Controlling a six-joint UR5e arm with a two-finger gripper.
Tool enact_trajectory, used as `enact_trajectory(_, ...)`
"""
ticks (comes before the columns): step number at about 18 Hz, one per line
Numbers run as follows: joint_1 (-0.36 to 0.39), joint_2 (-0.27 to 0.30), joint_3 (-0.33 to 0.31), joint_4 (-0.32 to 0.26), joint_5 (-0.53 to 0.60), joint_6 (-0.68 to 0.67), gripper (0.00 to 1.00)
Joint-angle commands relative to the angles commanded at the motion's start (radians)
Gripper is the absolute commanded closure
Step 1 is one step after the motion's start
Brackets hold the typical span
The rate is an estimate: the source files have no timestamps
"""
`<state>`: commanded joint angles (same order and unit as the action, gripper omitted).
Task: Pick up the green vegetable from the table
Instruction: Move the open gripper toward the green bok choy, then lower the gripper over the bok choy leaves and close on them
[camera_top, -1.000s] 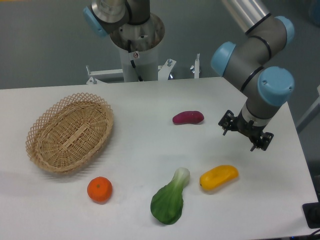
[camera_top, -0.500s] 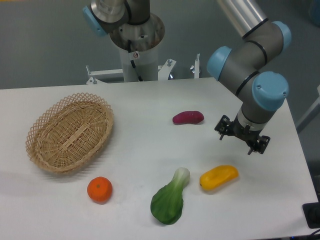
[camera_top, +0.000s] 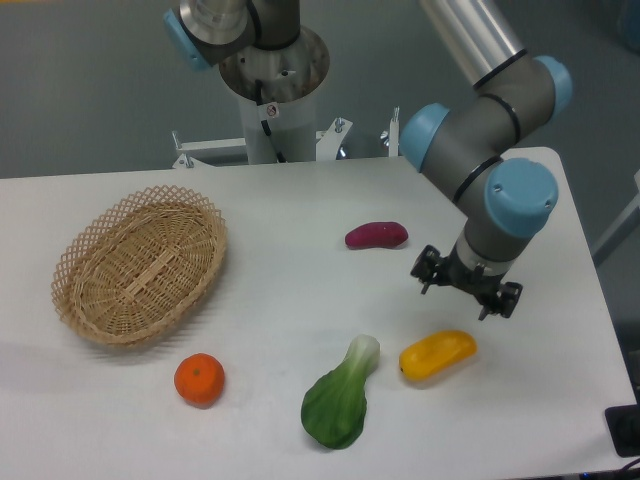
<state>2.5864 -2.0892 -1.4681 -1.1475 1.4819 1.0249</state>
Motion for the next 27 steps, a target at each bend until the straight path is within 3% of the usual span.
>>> enact_trajectory(7, -0.094, -0.046, 0.012, 0.052, 0.0, -0.088, 0.0)
enact_trajectory(20, -0.181, -0.109, 0.002, 0.101, 0.008, -0.111, 0.0)
enact_trajectory(27, -0.189, -0.121, -0.061, 0.242, 0.011, -0.131, 0.0)
